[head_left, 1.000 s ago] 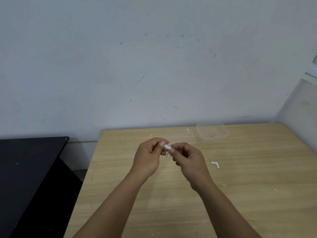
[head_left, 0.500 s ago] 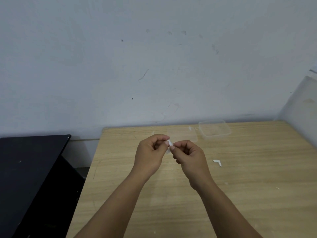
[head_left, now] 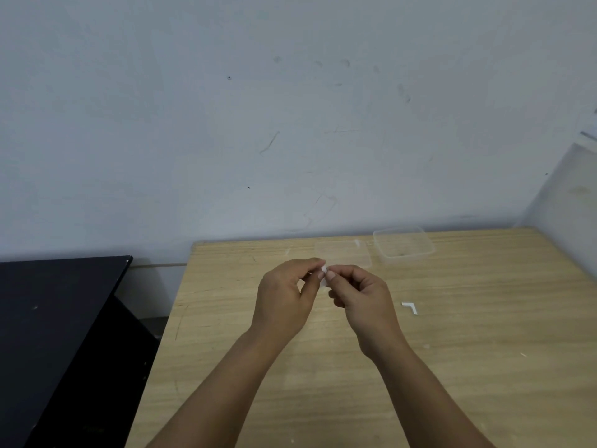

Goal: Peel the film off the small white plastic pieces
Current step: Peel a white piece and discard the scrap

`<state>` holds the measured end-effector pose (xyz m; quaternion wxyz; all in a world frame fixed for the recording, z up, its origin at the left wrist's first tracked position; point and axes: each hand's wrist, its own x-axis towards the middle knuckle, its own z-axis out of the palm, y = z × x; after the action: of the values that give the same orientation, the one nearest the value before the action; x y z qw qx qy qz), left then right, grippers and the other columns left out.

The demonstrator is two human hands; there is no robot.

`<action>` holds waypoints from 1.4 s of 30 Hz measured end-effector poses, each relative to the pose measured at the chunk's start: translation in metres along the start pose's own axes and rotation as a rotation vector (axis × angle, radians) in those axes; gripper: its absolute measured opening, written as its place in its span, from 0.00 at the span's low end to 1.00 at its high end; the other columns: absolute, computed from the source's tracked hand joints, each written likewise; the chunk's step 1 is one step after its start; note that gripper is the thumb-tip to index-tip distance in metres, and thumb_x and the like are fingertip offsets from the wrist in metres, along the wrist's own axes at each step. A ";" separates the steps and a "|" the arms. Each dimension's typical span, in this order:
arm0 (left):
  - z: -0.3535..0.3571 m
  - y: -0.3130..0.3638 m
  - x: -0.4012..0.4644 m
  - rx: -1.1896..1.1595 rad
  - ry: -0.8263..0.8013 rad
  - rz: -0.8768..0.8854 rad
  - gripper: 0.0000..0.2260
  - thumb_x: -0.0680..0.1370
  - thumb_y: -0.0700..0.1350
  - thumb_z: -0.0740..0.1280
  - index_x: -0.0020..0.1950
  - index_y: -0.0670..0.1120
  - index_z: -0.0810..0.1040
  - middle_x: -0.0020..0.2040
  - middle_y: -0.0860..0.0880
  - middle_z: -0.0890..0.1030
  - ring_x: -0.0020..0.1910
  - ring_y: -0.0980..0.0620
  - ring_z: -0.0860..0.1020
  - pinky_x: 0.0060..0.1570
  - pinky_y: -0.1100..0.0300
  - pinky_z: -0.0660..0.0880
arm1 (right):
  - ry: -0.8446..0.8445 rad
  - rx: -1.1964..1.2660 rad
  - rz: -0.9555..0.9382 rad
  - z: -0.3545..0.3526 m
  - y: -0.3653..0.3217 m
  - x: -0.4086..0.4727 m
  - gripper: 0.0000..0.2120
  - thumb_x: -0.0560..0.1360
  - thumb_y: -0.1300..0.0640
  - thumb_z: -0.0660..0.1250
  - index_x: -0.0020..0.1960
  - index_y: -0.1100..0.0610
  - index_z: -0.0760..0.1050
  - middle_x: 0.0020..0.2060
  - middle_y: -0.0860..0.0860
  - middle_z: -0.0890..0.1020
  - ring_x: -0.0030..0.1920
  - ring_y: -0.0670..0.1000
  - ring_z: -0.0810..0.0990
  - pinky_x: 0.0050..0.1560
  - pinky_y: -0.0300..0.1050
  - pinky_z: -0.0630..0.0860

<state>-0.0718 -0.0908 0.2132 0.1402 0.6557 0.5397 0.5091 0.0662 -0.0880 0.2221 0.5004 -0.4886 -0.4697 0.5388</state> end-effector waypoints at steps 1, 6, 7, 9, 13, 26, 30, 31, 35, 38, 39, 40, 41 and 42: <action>0.000 -0.001 0.000 0.029 0.017 0.048 0.07 0.77 0.43 0.70 0.54 0.47 0.84 0.49 0.56 0.84 0.46 0.60 0.81 0.47 0.57 0.79 | 0.003 0.002 0.001 0.000 0.000 0.000 0.04 0.76 0.58 0.71 0.45 0.53 0.84 0.41 0.58 0.84 0.38 0.48 0.78 0.41 0.42 0.76; 0.002 0.001 0.001 0.121 0.133 0.199 0.06 0.76 0.40 0.72 0.51 0.45 0.85 0.46 0.52 0.83 0.46 0.57 0.80 0.45 0.61 0.77 | 0.013 0.028 0.004 0.000 -0.004 0.001 0.03 0.75 0.59 0.71 0.46 0.55 0.84 0.41 0.58 0.84 0.38 0.48 0.78 0.40 0.41 0.76; 0.003 0.001 0.001 0.122 0.149 0.210 0.06 0.75 0.39 0.72 0.51 0.45 0.86 0.46 0.52 0.83 0.45 0.57 0.80 0.45 0.61 0.77 | 0.014 0.033 0.003 0.000 -0.004 0.001 0.03 0.75 0.59 0.71 0.46 0.56 0.84 0.41 0.58 0.84 0.38 0.48 0.78 0.41 0.41 0.76; 0.005 0.002 0.002 0.118 0.167 0.215 0.05 0.75 0.39 0.72 0.49 0.44 0.86 0.45 0.51 0.82 0.44 0.56 0.80 0.44 0.60 0.77 | 0.014 0.035 -0.001 -0.001 -0.006 0.001 0.03 0.75 0.59 0.71 0.46 0.56 0.84 0.40 0.57 0.84 0.38 0.49 0.78 0.41 0.42 0.76; 0.006 0.002 0.003 0.110 0.172 0.213 0.04 0.75 0.40 0.72 0.48 0.44 0.86 0.45 0.51 0.82 0.44 0.55 0.80 0.43 0.58 0.77 | 0.007 0.039 -0.008 -0.003 -0.006 0.000 0.03 0.75 0.59 0.71 0.47 0.56 0.84 0.41 0.57 0.85 0.38 0.49 0.78 0.42 0.43 0.76; -0.001 0.027 0.007 -0.352 0.075 -0.380 0.07 0.74 0.40 0.73 0.49 0.50 0.83 0.38 0.52 0.84 0.38 0.57 0.82 0.40 0.67 0.76 | 0.038 0.142 0.010 -0.008 -0.011 0.001 0.04 0.77 0.60 0.70 0.50 0.58 0.83 0.39 0.53 0.85 0.36 0.48 0.78 0.43 0.45 0.76; -0.005 0.031 0.011 -0.409 0.080 -0.430 0.04 0.75 0.40 0.73 0.47 0.48 0.83 0.39 0.52 0.85 0.38 0.51 0.83 0.42 0.61 0.79 | 0.020 0.088 -0.039 -0.009 -0.011 0.000 0.10 0.78 0.61 0.68 0.58 0.52 0.80 0.36 0.53 0.83 0.36 0.48 0.80 0.43 0.42 0.78; -0.007 0.032 0.011 -0.419 0.080 -0.437 0.03 0.75 0.40 0.72 0.46 0.48 0.83 0.39 0.51 0.85 0.38 0.50 0.83 0.43 0.60 0.80 | 0.007 0.069 -0.053 -0.010 -0.011 0.000 0.12 0.78 0.61 0.68 0.59 0.49 0.80 0.36 0.54 0.82 0.36 0.48 0.80 0.43 0.40 0.78; -0.010 0.036 0.015 -0.494 0.065 -0.531 0.02 0.76 0.39 0.71 0.45 0.45 0.83 0.37 0.49 0.85 0.34 0.52 0.82 0.42 0.58 0.79 | -0.045 0.015 -0.089 -0.012 -0.015 -0.002 0.13 0.80 0.63 0.65 0.59 0.49 0.81 0.41 0.50 0.85 0.37 0.47 0.81 0.43 0.39 0.79; -0.011 0.037 0.017 -0.596 0.041 -0.650 0.02 0.76 0.38 0.71 0.44 0.43 0.82 0.34 0.47 0.83 0.31 0.52 0.79 0.40 0.56 0.78 | -0.069 -0.031 -0.118 -0.016 -0.018 -0.002 0.10 0.78 0.61 0.68 0.56 0.50 0.82 0.43 0.49 0.85 0.39 0.48 0.82 0.46 0.43 0.79; -0.012 0.038 0.017 -0.616 0.018 -0.682 0.02 0.76 0.38 0.70 0.44 0.43 0.82 0.34 0.46 0.83 0.31 0.52 0.78 0.41 0.55 0.77 | -0.067 -0.032 -0.121 -0.019 -0.019 -0.002 0.08 0.77 0.60 0.69 0.54 0.51 0.83 0.43 0.50 0.85 0.40 0.49 0.82 0.47 0.44 0.80; -0.012 0.038 0.017 -0.627 -0.007 -0.704 0.02 0.76 0.39 0.70 0.45 0.43 0.82 0.35 0.46 0.83 0.31 0.52 0.78 0.41 0.54 0.77 | -0.068 -0.032 -0.122 -0.020 -0.019 -0.002 0.06 0.77 0.59 0.71 0.52 0.52 0.83 0.42 0.52 0.85 0.40 0.50 0.82 0.48 0.47 0.80; -0.012 0.039 0.017 -0.628 -0.028 -0.714 0.02 0.77 0.40 0.69 0.46 0.44 0.82 0.35 0.45 0.84 0.31 0.52 0.78 0.41 0.54 0.77 | -0.070 -0.034 -0.121 -0.022 -0.020 -0.002 0.05 0.76 0.59 0.71 0.51 0.52 0.83 0.42 0.54 0.85 0.41 0.51 0.82 0.49 0.49 0.80; -0.012 0.040 0.016 -0.621 -0.041 -0.712 0.03 0.77 0.41 0.69 0.46 0.44 0.82 0.35 0.45 0.84 0.31 0.52 0.78 0.41 0.54 0.77 | -0.071 -0.035 -0.117 -0.022 -0.020 -0.002 0.04 0.76 0.58 0.71 0.50 0.53 0.83 0.42 0.56 0.85 0.41 0.51 0.81 0.50 0.50 0.80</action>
<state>-0.0606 -0.0969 0.2560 0.5062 0.3667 0.5502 0.5537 0.0899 -0.0880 0.2400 0.5053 -0.4494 -0.5244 0.5173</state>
